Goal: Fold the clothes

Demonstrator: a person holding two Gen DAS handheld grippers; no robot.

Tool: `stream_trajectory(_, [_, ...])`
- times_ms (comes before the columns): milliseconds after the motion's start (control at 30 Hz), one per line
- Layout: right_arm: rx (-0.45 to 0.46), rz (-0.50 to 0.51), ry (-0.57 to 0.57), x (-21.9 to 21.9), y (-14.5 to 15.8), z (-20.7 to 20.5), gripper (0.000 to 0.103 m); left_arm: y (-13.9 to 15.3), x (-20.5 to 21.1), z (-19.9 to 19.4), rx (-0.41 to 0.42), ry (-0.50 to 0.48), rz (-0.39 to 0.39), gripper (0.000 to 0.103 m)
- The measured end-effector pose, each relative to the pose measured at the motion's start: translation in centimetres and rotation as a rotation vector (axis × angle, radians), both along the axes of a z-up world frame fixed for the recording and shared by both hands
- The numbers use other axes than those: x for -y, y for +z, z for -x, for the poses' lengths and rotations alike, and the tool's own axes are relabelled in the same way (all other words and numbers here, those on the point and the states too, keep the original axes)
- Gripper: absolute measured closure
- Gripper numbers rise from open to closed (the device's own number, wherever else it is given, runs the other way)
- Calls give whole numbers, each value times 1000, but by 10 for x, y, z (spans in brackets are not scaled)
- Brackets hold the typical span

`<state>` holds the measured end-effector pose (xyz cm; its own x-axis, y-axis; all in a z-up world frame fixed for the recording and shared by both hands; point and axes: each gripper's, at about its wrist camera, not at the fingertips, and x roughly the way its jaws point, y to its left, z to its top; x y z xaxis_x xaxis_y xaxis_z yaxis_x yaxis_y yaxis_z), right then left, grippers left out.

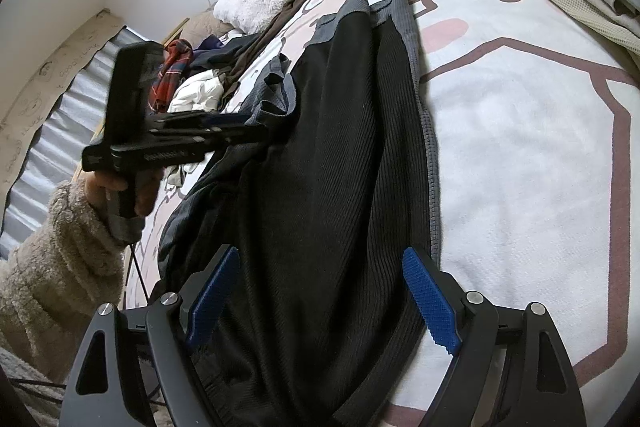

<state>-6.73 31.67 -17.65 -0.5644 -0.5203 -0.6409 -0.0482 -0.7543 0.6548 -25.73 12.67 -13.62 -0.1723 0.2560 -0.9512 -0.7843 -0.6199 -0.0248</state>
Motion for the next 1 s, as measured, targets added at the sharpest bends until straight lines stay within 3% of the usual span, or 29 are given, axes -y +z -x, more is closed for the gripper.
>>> stream_trajectory(67, [2, -4, 1, 0, 0, 0, 19, 3, 6, 1, -13, 19, -1, 99])
stream_trajectory(167, [6, -14, 2, 2, 1, 1, 19, 31, 34, 12, -86, 86, -45, 99])
stream_trajectory(300, [12, -34, 4, 4, 1, 1, 19, 80, 100, 52, -219, 259, -55, 99])
stream_trajectory(467, [23, -62, 5, 7, 2, 2, 19, 105, 198, 107, -332, 503, 15, 99])
stream_trajectory(633, [38, -87, 8, 10, 2, 4, 19, 62, 278, 132, -296, 717, 99, 95])
stream_trajectory(800, [53, -135, 17, 15, 3, 5, 19, 19, 305, 127, -237, 805, 163, 90])
stream_trajectory(900, [68, -135, -10, 13, 10, 3, 19, 17, 313, 116, -248, 826, 186, 81])
stream_trajectory(1000, [33, -128, -77, -5, 25, -6, 19, 37, 322, 92, -298, 855, 163, 73])
